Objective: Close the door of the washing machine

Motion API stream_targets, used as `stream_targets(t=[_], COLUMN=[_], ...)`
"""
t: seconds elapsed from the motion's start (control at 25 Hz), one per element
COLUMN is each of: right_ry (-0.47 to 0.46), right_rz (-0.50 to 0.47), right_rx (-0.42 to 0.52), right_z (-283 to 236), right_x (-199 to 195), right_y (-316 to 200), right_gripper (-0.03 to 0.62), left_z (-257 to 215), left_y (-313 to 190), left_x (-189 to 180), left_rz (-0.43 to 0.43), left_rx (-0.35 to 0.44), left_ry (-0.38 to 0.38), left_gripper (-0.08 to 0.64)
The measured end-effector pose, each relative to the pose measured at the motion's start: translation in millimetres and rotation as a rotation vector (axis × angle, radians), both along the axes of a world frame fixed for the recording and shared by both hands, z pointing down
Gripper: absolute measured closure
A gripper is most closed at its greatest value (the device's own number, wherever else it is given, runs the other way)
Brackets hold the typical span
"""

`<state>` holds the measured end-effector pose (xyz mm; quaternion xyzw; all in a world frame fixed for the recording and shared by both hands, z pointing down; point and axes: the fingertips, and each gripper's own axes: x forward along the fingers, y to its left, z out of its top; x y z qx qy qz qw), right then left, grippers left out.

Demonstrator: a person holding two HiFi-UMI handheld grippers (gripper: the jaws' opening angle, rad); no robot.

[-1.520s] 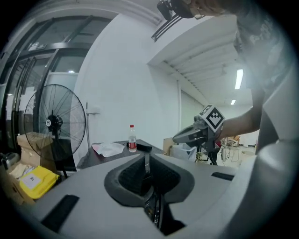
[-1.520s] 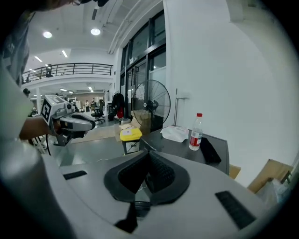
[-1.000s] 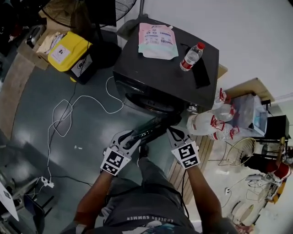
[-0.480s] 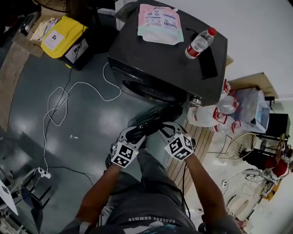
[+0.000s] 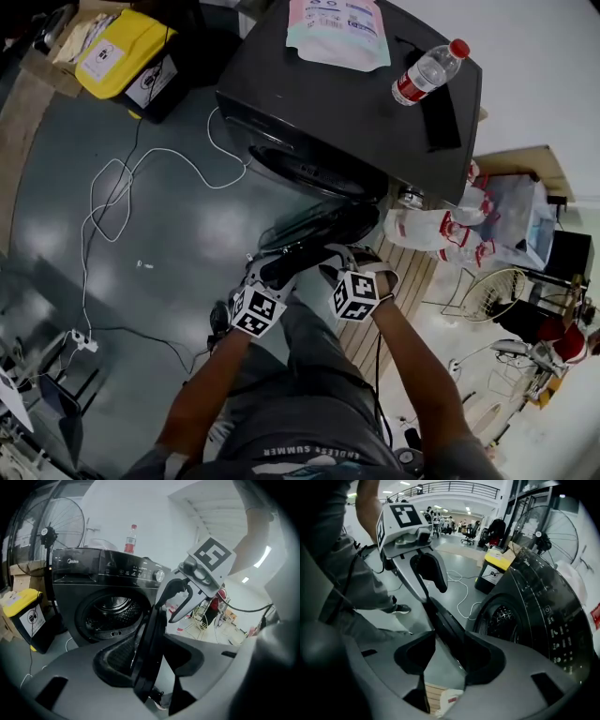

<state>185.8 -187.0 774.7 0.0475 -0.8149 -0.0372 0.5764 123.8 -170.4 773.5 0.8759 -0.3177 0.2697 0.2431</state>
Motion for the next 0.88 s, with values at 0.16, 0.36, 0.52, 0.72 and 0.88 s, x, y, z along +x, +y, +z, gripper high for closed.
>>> stream_targets(t=[0.16, 0.36, 0.52, 0.72, 0.88], right_ry=[0.034, 0.009, 0.003, 0.0, -0.006], right_rz=[-0.049, -0.019, 0.037, 0.101, 0.148], right_rx=[0.042, 0.106, 0.168, 0.233, 0.268], right_z=[11, 11, 11, 10, 11], right_x=[1, -4, -13, -26, -34], right_y=[-1, -9, -25, -51, -73], right_gripper=[0.39, 0.394, 0.399, 0.41, 0.415], left_z=[10, 10, 9, 9, 10], left_y=[3, -3, -19, -51, -79], left_x=[5, 3, -7, -21, -31], left_rz=[0.021, 0.019, -0.04, -0.121, -0.166], left_rx=[0.012, 0.076, 0.108, 0.116, 0.12], left_ry=[-0.044, -0.09, -0.116, -0.132, -0.146], left_gripper=[0.365, 0.414, 0.464, 0.497, 0.506])
